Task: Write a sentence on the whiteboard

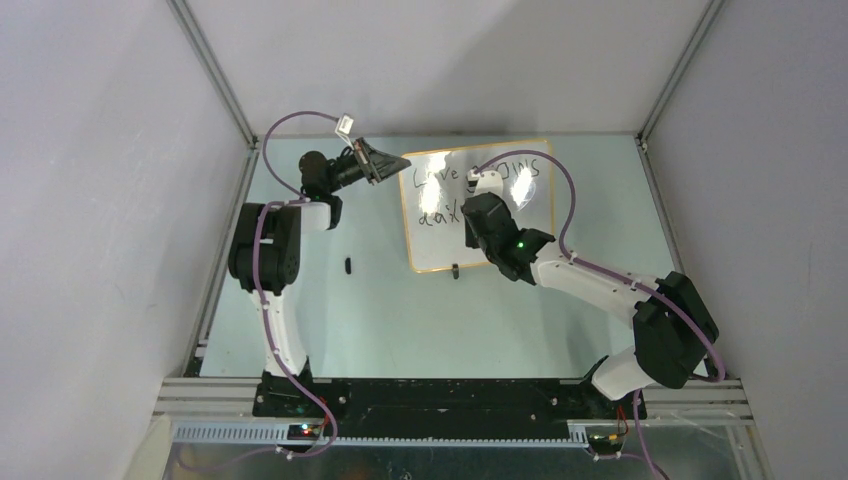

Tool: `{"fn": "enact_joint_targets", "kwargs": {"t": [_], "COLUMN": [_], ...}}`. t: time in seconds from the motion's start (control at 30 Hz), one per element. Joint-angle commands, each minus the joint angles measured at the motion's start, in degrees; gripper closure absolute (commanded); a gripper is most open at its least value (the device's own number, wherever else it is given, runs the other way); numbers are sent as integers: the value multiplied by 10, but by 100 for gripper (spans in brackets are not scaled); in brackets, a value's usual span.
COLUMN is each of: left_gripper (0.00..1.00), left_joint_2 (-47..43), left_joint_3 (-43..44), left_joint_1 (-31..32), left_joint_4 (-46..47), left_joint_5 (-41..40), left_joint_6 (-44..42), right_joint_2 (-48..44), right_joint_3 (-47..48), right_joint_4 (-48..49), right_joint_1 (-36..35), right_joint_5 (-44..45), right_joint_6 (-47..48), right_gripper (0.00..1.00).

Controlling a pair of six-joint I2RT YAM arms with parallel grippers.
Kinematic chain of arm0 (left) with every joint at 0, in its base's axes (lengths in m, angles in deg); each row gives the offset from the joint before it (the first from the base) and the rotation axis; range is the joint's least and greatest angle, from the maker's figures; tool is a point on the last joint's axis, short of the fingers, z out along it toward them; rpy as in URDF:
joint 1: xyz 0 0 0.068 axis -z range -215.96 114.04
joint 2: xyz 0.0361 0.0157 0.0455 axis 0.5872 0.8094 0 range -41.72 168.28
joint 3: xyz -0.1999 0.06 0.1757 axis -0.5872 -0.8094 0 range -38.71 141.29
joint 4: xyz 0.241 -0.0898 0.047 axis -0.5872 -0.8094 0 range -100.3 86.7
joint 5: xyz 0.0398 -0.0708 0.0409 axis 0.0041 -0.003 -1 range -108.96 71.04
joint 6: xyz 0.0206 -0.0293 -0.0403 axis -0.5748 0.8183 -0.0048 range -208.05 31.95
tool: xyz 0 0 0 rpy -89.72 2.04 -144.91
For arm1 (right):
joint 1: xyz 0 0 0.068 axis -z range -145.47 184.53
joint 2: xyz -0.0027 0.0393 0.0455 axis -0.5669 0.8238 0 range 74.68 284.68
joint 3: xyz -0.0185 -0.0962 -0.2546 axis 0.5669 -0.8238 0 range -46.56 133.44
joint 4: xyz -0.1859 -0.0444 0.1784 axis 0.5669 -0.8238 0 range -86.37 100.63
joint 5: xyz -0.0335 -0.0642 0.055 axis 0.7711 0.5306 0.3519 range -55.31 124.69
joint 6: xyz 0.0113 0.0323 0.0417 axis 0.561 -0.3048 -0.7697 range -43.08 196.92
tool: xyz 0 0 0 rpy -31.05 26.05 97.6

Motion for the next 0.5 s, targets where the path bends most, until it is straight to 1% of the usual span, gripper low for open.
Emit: {"fn": "enact_joint_targets", "kwargs": {"t": [0.0, 0.47], "left_gripper": [100, 100], "left_joint_2": [-33, -33], "left_joint_3": [-5, -3], "left_joint_1": [11, 11], "left_joint_4": [3, 4], "left_joint_5": [8, 9], "left_joint_6": [-12, -11], "right_joint_2": [2, 16], "right_joint_3": [21, 50], "right_joint_4": [17, 12], "right_joint_1": [0, 8], "right_joint_5": [6, 1], "right_joint_6": [5, 14], "right_gripper": [100, 100]}}
